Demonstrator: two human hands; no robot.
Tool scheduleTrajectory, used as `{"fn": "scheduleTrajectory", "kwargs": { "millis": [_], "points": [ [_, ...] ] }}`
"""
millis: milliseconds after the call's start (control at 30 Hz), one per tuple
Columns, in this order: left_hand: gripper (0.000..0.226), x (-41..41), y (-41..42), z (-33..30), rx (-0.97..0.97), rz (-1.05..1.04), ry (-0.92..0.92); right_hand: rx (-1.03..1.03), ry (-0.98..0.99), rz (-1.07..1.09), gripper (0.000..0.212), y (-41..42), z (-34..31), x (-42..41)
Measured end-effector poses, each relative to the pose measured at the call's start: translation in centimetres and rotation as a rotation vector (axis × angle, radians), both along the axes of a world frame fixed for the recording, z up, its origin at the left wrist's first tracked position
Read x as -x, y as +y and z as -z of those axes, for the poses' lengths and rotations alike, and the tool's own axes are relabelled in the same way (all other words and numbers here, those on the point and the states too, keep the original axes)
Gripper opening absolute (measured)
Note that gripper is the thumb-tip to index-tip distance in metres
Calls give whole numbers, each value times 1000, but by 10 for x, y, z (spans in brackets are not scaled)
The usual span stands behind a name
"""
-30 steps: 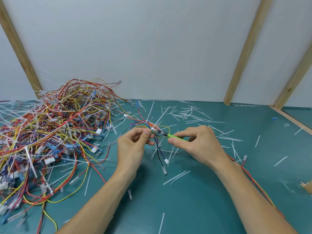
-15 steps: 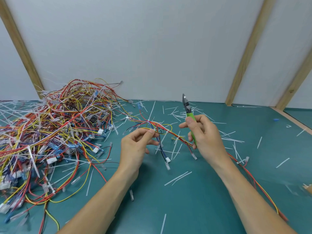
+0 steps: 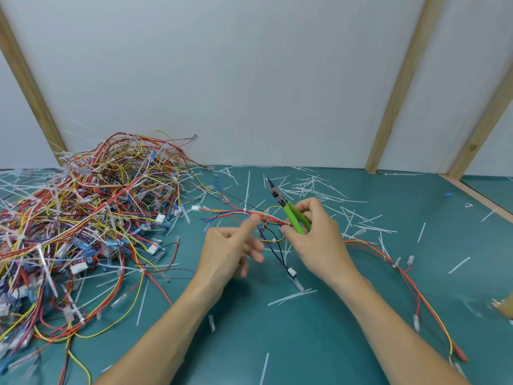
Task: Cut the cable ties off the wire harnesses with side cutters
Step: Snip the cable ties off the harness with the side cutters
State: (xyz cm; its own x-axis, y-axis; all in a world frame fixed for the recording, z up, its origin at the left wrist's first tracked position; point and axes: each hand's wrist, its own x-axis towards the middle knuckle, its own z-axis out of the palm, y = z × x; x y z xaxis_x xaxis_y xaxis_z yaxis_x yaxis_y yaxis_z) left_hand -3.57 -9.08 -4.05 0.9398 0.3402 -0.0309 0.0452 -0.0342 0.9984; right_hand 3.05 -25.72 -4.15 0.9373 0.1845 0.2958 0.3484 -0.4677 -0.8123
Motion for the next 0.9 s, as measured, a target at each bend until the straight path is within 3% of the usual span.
{"fn": "scheduleTrajectory", "kwargs": {
  "millis": [67, 133, 233, 533, 667, 767, 900],
  "points": [
    [65, -2, 5, 0, -25, -163, -76, -42, 38, -11, 29, -2, -2, -2],
    [57, -5, 11, -1, 29, -227, -103, -85, 72, -41, 28, -2, -3, -3],
    [33, -7, 13, 2, 129, -171, -33, -165, 136, -111, 29, -2, -4, -3],
    [16, -9, 16, 4, 512, -30, -21, -156, 211, -268, 28, -5, -10, 0],
    [28, -10, 15, -1, 512, -36, -100, -88, 60, -223, 31, -6, -11, 3],
    [14, -9, 14, -3, 439, -78, -145, 11, -130, -160, 39, -8, -14, 5],
    [8, -8, 13, -4, 388, -136, -188, 78, -193, -135, 41, -11, -18, 4]
  ]
}}
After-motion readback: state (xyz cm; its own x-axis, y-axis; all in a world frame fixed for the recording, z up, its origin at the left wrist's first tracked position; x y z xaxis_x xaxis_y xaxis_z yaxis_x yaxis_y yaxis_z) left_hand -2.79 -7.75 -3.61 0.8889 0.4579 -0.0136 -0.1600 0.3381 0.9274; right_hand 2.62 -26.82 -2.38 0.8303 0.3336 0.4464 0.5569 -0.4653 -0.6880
